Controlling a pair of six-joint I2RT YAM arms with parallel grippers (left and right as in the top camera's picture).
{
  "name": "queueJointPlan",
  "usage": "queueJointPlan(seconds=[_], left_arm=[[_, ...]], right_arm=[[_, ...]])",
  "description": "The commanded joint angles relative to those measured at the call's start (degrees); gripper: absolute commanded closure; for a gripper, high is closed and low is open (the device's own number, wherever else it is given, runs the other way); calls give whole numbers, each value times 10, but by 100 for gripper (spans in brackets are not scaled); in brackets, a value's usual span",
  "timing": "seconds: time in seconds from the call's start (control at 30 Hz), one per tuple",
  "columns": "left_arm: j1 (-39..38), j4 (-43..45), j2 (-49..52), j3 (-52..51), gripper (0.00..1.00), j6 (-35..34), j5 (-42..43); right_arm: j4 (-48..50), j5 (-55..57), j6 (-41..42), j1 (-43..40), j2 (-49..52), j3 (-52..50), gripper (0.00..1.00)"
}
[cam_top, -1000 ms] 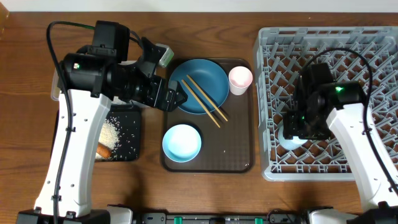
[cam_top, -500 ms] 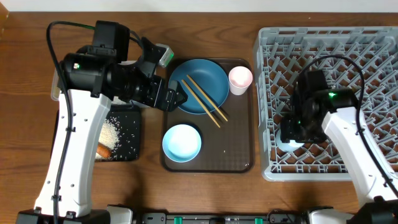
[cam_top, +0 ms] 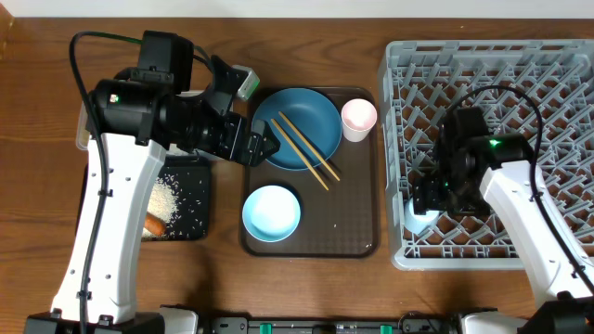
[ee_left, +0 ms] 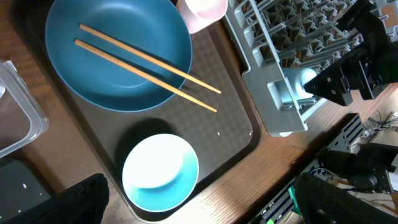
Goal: Sort waste into correct bins and load items into the dishwasher rack
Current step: 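Lower the light blue cup into the rack and release it with the right gripper, then reach the left gripper into the pink cup and grasp it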
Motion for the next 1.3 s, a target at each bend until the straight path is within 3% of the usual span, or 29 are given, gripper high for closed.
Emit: queueJointPlan(seconds=[0.0, 0.1, 0.23, 0.6, 0.77, 0.93, 1.07, 1.27], left_arm=[[2, 0, 1, 4, 3, 1, -7], [2, 0, 1, 4, 3, 1, -7], [2, 0, 1, 4, 3, 1, -7], [2, 7, 1, 4, 3, 1, -7], [2, 63, 1, 4, 3, -2, -5], [-9, 144, 7, 4, 3, -73, 59], [-47, 202, 30, 4, 3, -146, 79], [-121, 307, 90, 4, 3, -167, 71]], right_arm=[[-20, -5, -5, 7, 0, 41, 15], [-62, -4, -18, 7, 0, 99, 14], [-118, -5, -18, 7, 0, 175, 1], [-132, 2, -18, 7, 0, 197, 1], [-127, 2, -17, 7, 0, 197, 1], [-127, 2, -13, 7, 0, 197, 1], [-126, 2, -13, 7, 0, 197, 1], [-135, 2, -13, 7, 0, 197, 1]])
